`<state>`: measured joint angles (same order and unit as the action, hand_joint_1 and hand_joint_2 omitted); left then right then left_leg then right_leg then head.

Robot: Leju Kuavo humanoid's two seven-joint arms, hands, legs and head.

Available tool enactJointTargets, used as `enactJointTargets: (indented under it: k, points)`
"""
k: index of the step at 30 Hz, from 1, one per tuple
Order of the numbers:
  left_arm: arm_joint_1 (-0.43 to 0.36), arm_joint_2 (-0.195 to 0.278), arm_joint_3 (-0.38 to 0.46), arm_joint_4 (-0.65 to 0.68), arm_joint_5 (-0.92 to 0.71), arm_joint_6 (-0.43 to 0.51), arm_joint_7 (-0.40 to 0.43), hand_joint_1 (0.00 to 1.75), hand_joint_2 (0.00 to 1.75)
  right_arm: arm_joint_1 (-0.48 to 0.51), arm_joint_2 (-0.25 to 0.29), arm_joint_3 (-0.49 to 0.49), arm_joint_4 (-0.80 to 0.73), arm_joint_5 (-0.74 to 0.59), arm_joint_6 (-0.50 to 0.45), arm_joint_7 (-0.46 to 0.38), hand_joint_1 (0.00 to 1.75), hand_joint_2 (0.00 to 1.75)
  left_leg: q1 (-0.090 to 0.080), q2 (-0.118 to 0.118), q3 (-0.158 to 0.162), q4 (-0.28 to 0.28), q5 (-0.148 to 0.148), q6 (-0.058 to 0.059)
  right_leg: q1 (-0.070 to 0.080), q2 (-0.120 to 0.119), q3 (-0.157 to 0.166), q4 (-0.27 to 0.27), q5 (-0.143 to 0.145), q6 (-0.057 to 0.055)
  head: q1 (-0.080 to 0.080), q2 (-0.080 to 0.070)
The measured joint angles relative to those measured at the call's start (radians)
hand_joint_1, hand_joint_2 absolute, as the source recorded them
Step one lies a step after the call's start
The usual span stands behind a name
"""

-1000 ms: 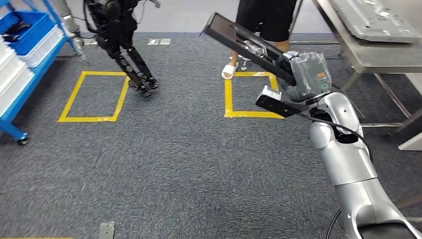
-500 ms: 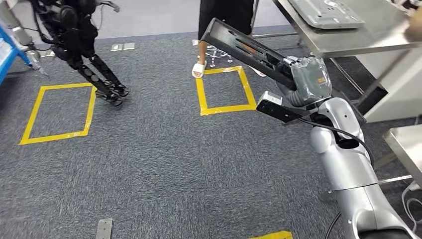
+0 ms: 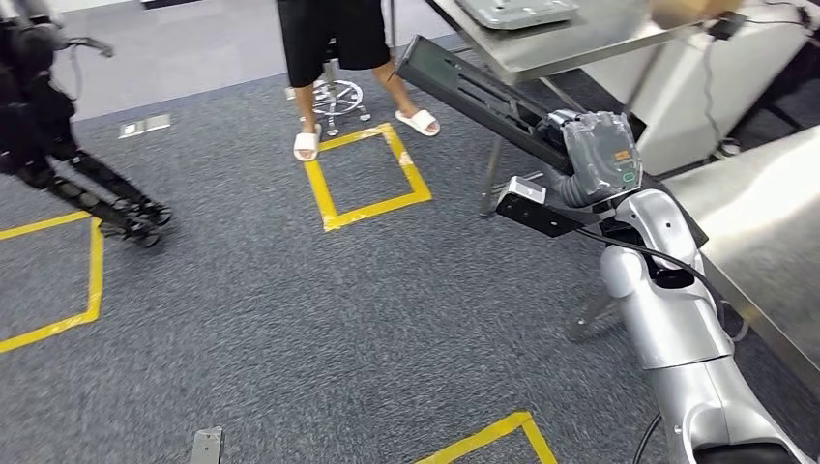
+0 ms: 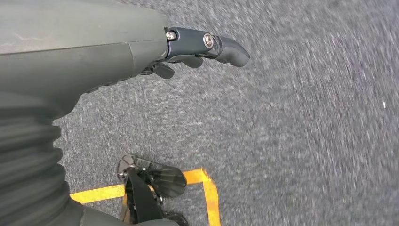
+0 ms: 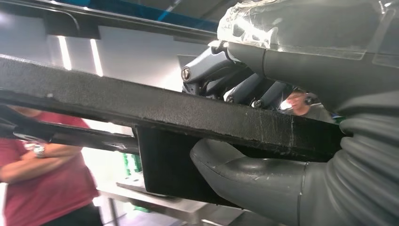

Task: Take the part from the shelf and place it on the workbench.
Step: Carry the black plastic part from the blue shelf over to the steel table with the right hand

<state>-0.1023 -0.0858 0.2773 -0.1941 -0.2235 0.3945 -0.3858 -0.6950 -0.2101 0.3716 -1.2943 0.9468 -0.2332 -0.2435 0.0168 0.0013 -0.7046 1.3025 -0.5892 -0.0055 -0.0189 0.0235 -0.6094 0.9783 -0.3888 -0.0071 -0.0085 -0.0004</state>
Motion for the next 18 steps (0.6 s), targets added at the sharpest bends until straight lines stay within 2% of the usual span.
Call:
enactJointTargets:
  k: [2, 4, 11, 12, 14, 15, 16, 17, 18]
  points:
    - [0.0, 0.0, 0.0, 0.0, 0.0, 0.0, 0.0, 0.0, 1.75, 0.003, 0.001, 0.001, 0.0, 0.0, 0.0, 0.0, 1.75, 1.75, 0.001, -0.003, -0.007, -0.001, 0.024, 0.002, 0.003, 0.029, 0.0, 0.004, 0.0, 0.0, 0.0, 0.0]
    - [0.0, 0.0, 0.0, 0.0, 0.0, 0.0, 0.0, 0.0, 1.75, 0.003, 0.001, 0.001, 0.0, 0.0, 0.0, 0.0, 1.75, 1.75, 0.001, -0.004, 0.006, -0.033, 0.05, 0.004, 0.003, 0.041, 0.0, 0.007, 0.0, 0.0, -0.001, 0.0]
    - [0.0, 0.0, 0.0, 0.0, 0.0, 0.0, 0.0, 0.0, 1.75, 0.003, 0.001, 0.001, 0.0, 0.0, 0.0, 0.0, 1.75, 1.75, 0.001, -0.005, 0.011, -0.045, 0.057, 0.004, 0.003, 0.043, 0.0, 0.007, 0.0, 0.0, 0.0, 0.0]
    - [0.0, 0.0, 0.0, 0.0, 0.0, 0.0, 0.0, 0.0, 1.75, 0.003, 0.001, 0.001, 0.0, 0.0, 0.0, 0.0, 1.75, 1.75, 0.001, -0.006, 0.017, -0.059, 0.066, 0.005, 0.003, 0.046, 0.0, 0.008, 0.0, 0.0, 0.0, 0.0]
    - [-0.001, 0.0, 0.0, 0.0, 0.001, -0.003, 0.0, 0.0, 1.75, 0.001, 0.001, 0.0, 0.0, 0.0, 0.0, 0.0, 1.75, 1.75, 0.004, -0.039, 0.065, -0.17, 0.111, 0.011, 0.005, 0.076, -0.009, 0.012, 0.003, 0.008, 0.001, 0.0]
    - [-0.004, -0.001, 0.0, 0.0, 0.001, -0.005, 0.0, 0.0, 1.75, 0.001, -0.003, -0.002, 0.0, -0.001, 0.0, -0.002, 1.75, 1.75, 0.005, -0.043, 0.087, -0.224, 0.134, 0.023, 0.008, 0.076, -0.023, 0.021, 0.001, 0.016, 0.002, 0.0]
    - [-0.007, -0.003, 0.0, 0.0, 0.001, -0.009, 0.0, 0.0, 1.75, -0.001, -0.007, -0.005, 0.0, -0.003, 0.0, -0.004, 1.75, 1.75, 0.005, -0.04, 0.108, -0.277, 0.157, 0.036, 0.01, 0.064, -0.053, 0.065, -0.016, 0.021, 0.005, 0.0]
    - [-0.009, -0.005, 0.0, -0.001, -0.001, -0.012, 0.0, 0.0, 1.75, 0.0, -0.012, -0.008, 0.001, -0.005, 0.0, -0.006, 1.75, 1.75, 0.003, -0.01, 0.109, -0.287, 0.165, 0.047, 0.008, 0.039, -0.098, 0.142, -0.043, 0.028, 0.008, 0.0]
    - [-0.011, -0.008, 0.0, -0.001, -0.003, -0.017, 0.003, 0.0, 1.75, 0.001, -0.017, -0.011, 0.002, -0.007, 0.0, -0.01, 1.75, 1.75, 0.003, 0.02, 0.111, -0.297, 0.172, 0.054, 0.005, 0.005, -0.126, 0.194, -0.062, 0.036, 0.011, 0.0]
